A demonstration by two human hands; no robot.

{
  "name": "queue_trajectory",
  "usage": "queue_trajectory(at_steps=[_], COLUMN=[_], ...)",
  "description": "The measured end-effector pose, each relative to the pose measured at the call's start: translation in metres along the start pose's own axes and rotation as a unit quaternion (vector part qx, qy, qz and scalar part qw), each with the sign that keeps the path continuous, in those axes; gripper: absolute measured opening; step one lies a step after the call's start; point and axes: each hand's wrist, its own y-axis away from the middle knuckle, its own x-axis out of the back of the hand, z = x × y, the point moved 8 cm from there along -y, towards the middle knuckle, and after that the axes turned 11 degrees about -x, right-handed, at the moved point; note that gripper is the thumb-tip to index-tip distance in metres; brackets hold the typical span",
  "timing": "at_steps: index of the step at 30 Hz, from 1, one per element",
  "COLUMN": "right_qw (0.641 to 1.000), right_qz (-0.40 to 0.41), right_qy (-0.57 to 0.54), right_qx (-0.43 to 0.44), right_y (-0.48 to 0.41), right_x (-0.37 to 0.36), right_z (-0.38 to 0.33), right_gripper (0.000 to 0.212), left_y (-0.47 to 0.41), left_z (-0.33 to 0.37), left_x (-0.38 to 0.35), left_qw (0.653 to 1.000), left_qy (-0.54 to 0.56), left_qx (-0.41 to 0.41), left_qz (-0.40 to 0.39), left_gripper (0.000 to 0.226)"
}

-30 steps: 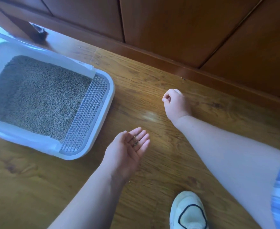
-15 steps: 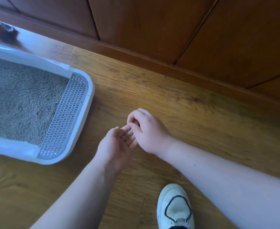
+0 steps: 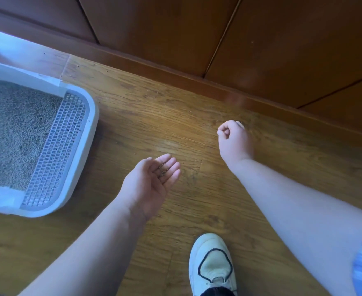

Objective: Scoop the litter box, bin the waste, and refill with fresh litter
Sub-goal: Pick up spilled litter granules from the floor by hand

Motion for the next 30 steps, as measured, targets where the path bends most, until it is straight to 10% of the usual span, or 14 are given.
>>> queue_trajectory(at_steps=[26,30], right_qw=[0.99,0.994], right_qz=[0.029,0.075], right_qy=[0.13,0.07], right_qx=[0.055,-0.038], right_y=[-0.04,-0.049], right_x=[-0.014,0.004], right_z=[-0.019,0.008], right_gripper=[0.016,0.019], left_y=[0.001,0.002], left_z=[-0.001,-0.004], left_x=[-0.01,-0.011], left_qw=[1.0,1.0], left_qy=[0.006,0.009], left_qx=[0.006,0.009], left_qz=[-0.001,-0.004], left_gripper=[0.041,0.041])
